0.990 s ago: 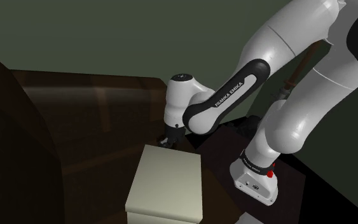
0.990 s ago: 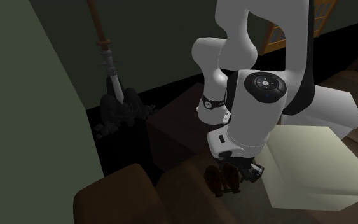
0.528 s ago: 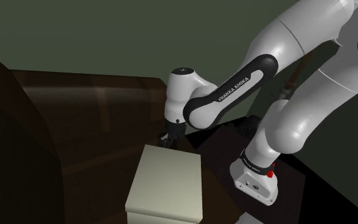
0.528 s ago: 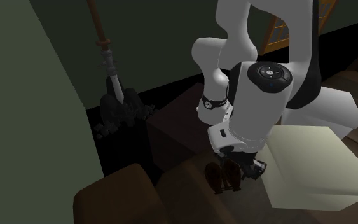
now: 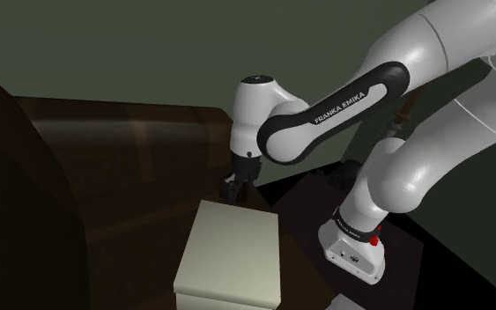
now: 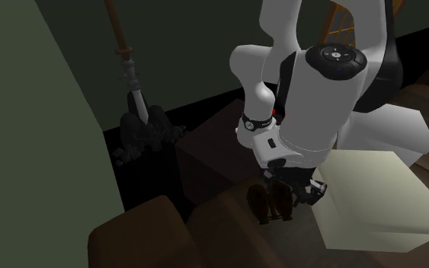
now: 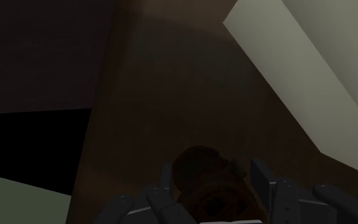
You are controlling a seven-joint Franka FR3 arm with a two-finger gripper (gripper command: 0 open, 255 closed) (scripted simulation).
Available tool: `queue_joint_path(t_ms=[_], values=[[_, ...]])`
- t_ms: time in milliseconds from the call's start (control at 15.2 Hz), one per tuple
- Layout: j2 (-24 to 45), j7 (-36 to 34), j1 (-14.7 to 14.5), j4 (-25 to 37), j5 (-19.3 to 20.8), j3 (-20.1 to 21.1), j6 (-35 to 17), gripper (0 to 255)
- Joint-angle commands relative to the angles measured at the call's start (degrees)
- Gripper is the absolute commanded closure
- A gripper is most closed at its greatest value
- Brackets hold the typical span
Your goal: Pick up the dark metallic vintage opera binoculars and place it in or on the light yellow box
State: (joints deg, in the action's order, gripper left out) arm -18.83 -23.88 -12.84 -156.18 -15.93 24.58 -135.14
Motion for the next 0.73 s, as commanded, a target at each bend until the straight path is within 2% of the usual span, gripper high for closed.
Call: queue_joint_path(t_ms=[0,660], values=[[-1.6,0.0,-0.2,0.6,-0.1,-0.3,2.2,255],[-7.7,0.1,-0.5,4.4,0.1,-2.1,12.0,255]])
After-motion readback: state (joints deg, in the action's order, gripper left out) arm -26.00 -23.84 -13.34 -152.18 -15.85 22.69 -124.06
